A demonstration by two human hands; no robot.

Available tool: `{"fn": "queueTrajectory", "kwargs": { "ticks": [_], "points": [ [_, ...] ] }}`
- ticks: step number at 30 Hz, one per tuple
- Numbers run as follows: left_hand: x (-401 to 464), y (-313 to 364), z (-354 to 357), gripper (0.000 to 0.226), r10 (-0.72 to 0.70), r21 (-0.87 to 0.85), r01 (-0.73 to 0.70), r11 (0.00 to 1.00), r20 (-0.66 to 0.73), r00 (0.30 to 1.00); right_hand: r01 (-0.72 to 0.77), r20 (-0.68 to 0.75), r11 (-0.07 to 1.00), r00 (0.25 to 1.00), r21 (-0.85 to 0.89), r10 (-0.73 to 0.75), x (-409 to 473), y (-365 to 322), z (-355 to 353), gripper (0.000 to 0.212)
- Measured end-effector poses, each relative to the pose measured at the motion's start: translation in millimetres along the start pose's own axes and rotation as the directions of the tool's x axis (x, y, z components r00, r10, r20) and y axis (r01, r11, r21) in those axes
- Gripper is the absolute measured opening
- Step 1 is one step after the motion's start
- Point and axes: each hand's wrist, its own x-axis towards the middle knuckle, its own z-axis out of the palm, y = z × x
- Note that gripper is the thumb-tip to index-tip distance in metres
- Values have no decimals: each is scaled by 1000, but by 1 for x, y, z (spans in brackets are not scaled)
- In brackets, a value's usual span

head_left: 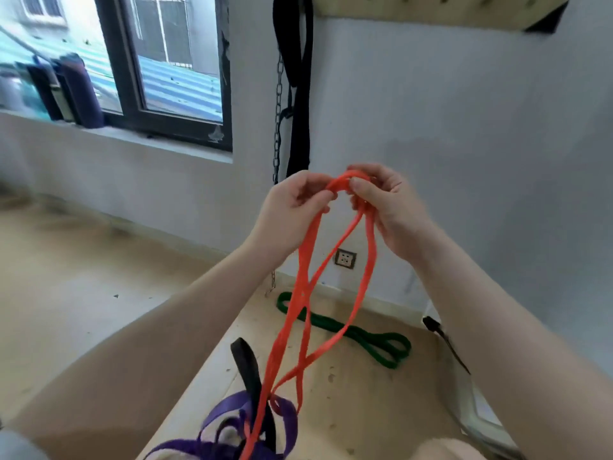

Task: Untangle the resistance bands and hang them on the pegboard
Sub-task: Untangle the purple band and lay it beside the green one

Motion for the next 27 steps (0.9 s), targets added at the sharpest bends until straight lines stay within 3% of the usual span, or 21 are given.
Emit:
{"fn": "queueTrajectory", "kwargs": {
  "ticks": [5,9,12,14,16,18,21,24,25,27],
  "points": [
    [-16,-11,1,12,-194,91,188,978,56,979,-152,39,873,981,-464,192,-28,30,-32,13],
    [-45,-43,7,19,-333,138,327,935,26,942,-235,30,650,929,-722,369,-61,88,-40,12],
    [-69,-71,8,19,-435,150,428,891,13,900,-377,-35,652,880,-657,474,-80,117,-41,11],
    [-81,-84,3,19,-464,165,456,875,14,886,-505,-89,768,853,-395,515,-84,121,-38,10],
    [-89,-94,-4,19,-450,194,436,879,37,892,-506,-110,849,862,-153,495,-79,116,-32,7],
    [-96,-100,-11,19,-380,369,310,876,134,915,-439,-100,892,897,-105,430,-70,108,-23,8],
    [-106,-111,-16,20,-342,516,189,835,218,914,-354,-41,927,935,-127,352,-60,102,-4,9],
    [-118,-117,-20,19,-404,306,354,884,117,907,-349,-85,904,937,-249,338,-56,112,7,4],
    [-120,-118,-23,21,-423,205,403,892,60,904,-354,-120,853,935,-384,334,-55,120,6,7],
    [-120,-119,-29,21,-453,41,454,890,-37,891,-381,-148,627,908,-679,391,-57,139,3,22]
  ]
}}
